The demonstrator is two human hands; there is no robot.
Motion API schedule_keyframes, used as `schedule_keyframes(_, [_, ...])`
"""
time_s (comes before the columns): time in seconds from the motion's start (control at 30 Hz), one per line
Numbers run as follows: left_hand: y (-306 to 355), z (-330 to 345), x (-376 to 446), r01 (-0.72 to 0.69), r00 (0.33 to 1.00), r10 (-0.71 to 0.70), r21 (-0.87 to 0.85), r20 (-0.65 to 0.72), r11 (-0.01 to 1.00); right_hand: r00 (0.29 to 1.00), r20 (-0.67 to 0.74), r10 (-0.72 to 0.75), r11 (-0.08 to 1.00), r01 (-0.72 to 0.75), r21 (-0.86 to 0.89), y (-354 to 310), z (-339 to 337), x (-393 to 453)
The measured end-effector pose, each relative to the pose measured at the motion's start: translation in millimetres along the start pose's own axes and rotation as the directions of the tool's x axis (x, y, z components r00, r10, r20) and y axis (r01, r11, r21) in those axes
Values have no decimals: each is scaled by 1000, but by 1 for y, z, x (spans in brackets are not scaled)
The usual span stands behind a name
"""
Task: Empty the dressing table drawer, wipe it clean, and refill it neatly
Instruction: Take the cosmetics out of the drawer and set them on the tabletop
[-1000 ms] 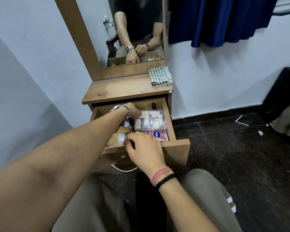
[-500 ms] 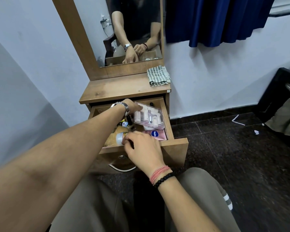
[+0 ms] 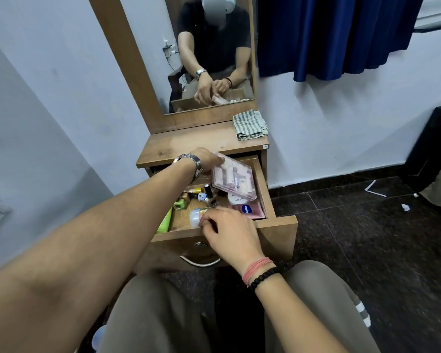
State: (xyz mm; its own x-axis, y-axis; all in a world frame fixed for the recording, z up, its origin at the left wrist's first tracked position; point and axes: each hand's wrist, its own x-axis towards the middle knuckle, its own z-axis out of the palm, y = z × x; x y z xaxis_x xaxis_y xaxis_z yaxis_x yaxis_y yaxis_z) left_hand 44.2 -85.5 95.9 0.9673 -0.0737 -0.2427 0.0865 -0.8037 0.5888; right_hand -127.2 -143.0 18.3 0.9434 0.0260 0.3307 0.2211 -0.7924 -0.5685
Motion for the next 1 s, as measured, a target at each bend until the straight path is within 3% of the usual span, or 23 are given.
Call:
schedule_keyframes(0.13, [3, -26, -10, -49, 997, 52, 51, -62, 998, 1000, 7, 2, 1000, -3, 16, 1, 0, -1])
schedule_keyframes(0.27, [-7, -57, -9, 13, 999, -22, -318, -27, 948, 1000, 10, 7, 1000, -8, 19, 0, 1, -2])
schedule_keyframes(0.43, [-34, -90, 2, 144, 985, -174, -617, 11, 774, 1000, 4, -1, 1000, 1, -16, -1, 2, -2])
schedule_keyframes(0.57, [-61, -104, 13, 193, 969, -247, -677, 17, 710, 1000, 11, 0, 1000, 0, -19, -1, 2, -2])
schedule_keyframes(0.87, [-95, -112, 47, 156, 945, -323, -790, -56, 593, 1000, 2, 6, 998, -6, -65, -1, 3, -2])
schedule_keyframes(1.0, [-106, -107, 60, 100, 941, -304, -737, -148, 668, 1000, -10, 18, 998, -18, -61, -3, 4, -1])
